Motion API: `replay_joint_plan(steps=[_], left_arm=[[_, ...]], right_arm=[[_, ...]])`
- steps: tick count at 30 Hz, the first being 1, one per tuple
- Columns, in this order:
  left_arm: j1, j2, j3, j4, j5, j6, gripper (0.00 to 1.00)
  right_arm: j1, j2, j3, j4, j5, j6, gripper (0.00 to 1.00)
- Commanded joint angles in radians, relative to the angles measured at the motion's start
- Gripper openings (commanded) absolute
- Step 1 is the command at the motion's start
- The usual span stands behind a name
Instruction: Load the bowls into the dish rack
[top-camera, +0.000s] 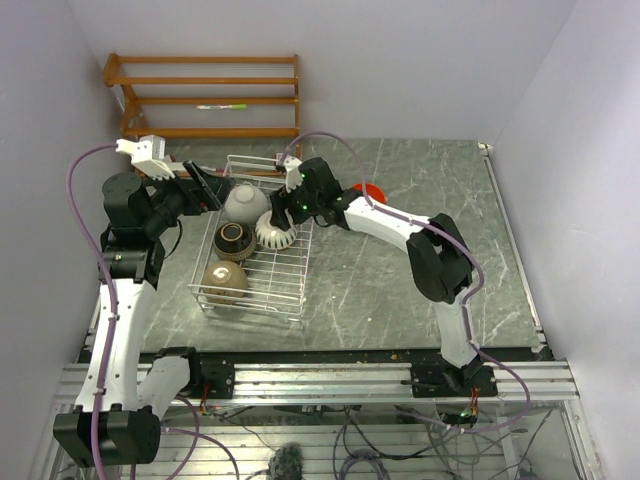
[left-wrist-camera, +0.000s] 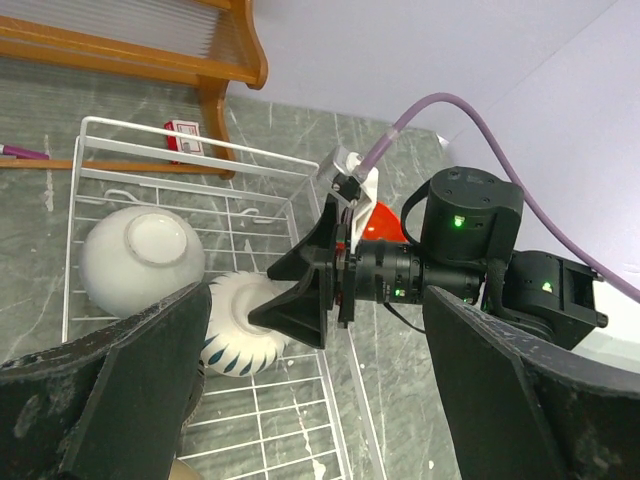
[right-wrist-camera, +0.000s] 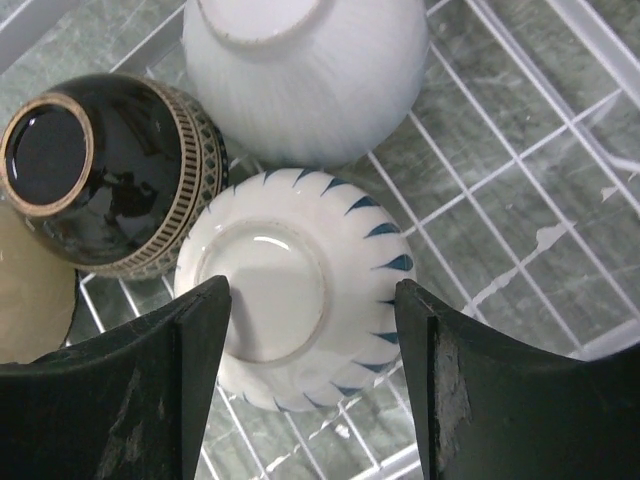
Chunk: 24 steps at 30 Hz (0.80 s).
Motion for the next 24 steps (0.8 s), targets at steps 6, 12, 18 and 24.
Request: replay_joint_plan(steps=[6, 12, 18, 24], left_arm=[[0.009, -0.045, 0.004, -0.028, 0.017, 0.021, 0.98], [0.009, -0.059, 0.002, -0.031, 0.023, 0.012, 0.98], [0.009, -0.082, 0.001, -0.055, 0.014, 0.022, 0.98], [0.009, -0.086, -0.008, -0.055, 0.020, 0.019, 0.98]], right_arm=[[0.033, -0.118, -0.175, -0.037, -0.020, 0.015, 0.62], [0.086, -0.186, -0.240, -0.048, -0.015, -0.002, 0.62], [0.137, -0.223, -0.284, -0.072, 0.020, 0.002, 0.62], [0.147, -0.288, -0.358, -0.056, -0.017, 0.012, 0.62]])
